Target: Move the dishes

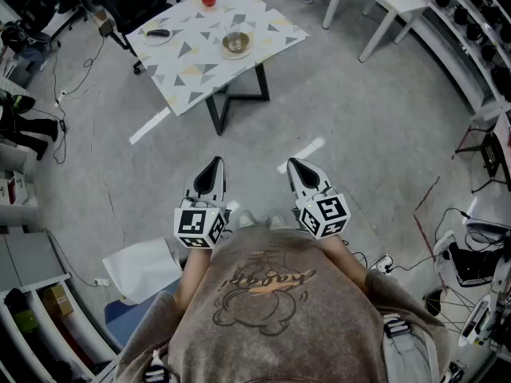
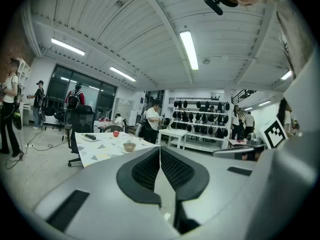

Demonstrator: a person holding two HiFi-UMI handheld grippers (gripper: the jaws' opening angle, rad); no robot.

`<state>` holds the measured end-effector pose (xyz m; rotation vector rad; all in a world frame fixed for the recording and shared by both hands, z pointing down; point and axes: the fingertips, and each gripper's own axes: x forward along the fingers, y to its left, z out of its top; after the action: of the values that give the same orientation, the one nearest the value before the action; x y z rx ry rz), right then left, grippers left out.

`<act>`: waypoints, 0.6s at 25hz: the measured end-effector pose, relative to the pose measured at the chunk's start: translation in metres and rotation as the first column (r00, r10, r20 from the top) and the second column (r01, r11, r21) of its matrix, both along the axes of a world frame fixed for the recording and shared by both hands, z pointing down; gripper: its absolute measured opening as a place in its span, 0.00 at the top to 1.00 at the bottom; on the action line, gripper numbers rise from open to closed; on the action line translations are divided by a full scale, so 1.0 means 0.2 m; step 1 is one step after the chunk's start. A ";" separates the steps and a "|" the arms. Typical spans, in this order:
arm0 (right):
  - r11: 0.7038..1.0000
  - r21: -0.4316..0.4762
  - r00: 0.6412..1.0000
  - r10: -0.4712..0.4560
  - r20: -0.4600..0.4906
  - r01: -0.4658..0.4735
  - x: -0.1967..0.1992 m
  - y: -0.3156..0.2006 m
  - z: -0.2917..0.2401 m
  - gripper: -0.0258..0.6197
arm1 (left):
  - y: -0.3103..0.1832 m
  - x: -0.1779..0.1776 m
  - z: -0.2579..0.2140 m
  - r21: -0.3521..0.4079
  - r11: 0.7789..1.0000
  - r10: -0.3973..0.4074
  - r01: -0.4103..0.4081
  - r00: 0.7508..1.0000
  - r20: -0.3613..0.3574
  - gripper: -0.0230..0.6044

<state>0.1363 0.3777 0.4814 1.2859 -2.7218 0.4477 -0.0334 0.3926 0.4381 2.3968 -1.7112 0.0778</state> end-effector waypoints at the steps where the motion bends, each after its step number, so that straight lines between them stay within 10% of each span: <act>1: 1.000 0.006 1.000 -0.002 -0.002 0.002 -0.01 -0.01 0.00 0.96 | -0.01 -0.01 0.00 0.003 1.000 0.002 -0.002 1.000 0.003 0.93; 15: 0.999 0.039 0.999 -0.001 -0.032 0.002 -0.19 -0.18 0.00 0.96 | -0.17 -0.19 0.04 0.041 0.999 0.017 -0.017 1.000 0.005 0.93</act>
<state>0.0977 0.3418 0.4816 1.2883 -2.7181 0.3728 -0.0706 0.3584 0.4462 2.4426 -1.7106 0.0506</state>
